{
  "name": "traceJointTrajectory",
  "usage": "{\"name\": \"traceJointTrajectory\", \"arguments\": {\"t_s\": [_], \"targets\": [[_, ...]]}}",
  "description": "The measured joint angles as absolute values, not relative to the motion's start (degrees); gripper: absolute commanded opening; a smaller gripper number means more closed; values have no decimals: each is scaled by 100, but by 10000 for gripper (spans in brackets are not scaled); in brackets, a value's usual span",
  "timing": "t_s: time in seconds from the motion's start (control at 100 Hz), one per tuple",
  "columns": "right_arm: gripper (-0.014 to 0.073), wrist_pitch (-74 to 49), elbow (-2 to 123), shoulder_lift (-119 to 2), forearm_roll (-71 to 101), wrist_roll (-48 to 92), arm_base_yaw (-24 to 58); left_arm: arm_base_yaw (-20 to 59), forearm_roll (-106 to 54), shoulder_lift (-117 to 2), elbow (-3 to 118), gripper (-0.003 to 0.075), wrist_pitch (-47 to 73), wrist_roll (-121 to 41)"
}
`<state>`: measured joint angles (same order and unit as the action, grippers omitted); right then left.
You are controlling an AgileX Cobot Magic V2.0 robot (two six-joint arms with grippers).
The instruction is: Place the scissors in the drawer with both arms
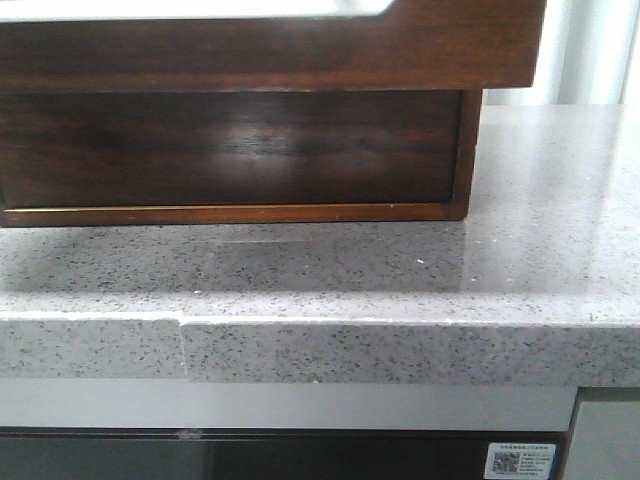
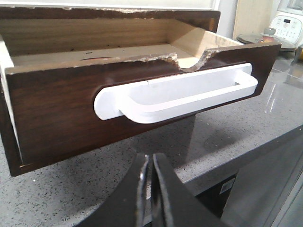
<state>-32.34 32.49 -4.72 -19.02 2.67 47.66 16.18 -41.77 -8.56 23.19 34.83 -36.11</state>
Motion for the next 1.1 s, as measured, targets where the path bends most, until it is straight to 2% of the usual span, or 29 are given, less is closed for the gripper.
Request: {"name": "traceJointTrajectory", "arguments": {"t_s": [0.43, 0.66, 0.81, 1.01, 1.1], "targets": [[-36, -3243, 3231, -472, -1902, 249, 4766, 1618, -4194, -856, 2307, -19, 3506, -3611], [-36, -3243, 3231, -472, -1902, 249, 4766, 1618, -4191, -818, 1818, -19, 3400, -3611], [-36, -3243, 3231, -472, -1902, 249, 4766, 1578, -3212, -660, 1100, -19, 2514, -3303], [-36, -3243, 3222, -472, -1902, 249, 4766, 1134, -1090, -282, 41, -19, 914, -1083], [-36, -3243, 3222, -472, -1902, 249, 4766, 918, -636, -57, -17, -19, 730, -616]]}}
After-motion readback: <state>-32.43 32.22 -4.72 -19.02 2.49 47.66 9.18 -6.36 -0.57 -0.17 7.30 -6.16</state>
